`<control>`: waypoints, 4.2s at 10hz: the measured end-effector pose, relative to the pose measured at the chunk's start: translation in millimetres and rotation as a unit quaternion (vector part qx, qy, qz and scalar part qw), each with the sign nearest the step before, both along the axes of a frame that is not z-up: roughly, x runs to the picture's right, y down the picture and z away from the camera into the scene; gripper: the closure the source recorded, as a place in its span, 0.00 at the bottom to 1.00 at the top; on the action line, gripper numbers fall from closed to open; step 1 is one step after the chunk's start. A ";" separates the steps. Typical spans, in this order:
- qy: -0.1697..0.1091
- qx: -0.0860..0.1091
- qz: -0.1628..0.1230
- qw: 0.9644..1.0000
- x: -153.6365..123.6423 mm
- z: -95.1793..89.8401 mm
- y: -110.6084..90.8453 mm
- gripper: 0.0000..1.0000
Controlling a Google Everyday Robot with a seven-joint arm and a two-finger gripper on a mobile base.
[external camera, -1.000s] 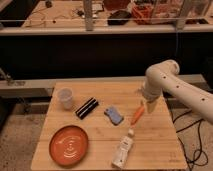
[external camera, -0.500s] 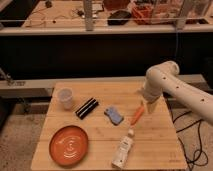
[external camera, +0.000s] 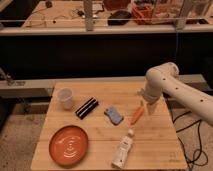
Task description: Place the pepper on the white sponge
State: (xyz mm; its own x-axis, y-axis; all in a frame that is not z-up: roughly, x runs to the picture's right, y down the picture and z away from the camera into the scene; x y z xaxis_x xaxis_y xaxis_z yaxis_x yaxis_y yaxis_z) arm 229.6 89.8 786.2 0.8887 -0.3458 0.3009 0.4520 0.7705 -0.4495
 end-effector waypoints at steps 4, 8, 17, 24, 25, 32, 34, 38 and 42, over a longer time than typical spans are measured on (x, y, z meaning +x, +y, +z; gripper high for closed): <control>-0.001 -0.005 -0.005 1.000 1.3 6.6 7.4 0.20; 0.003 -0.011 0.000 1.000 2.7 14.2 13.5 0.20; 0.014 -0.031 0.015 0.999 1.0 35.1 23.1 0.20; 0.021 -0.043 0.026 0.998 -0.9 47.1 32.2 0.20; 0.021 -0.045 0.027 0.998 -1.3 49.7 34.0 0.20; 0.018 -0.053 0.029 0.998 -4.3 57.9 44.6 0.20; 0.014 -0.056 0.030 0.998 -4.4 61.9 50.9 0.20; 0.008 -0.062 0.033 0.998 -4.8 66.8 60.1 0.21; 0.001 -0.067 0.035 0.997 -8.4 73.2 64.7 0.34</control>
State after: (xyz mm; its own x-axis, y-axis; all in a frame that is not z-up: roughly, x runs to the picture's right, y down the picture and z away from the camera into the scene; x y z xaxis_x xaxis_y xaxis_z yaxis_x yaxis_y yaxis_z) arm 221.2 154.5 859.4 0.9100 -0.2395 0.3385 0.3982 0.7326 -0.5520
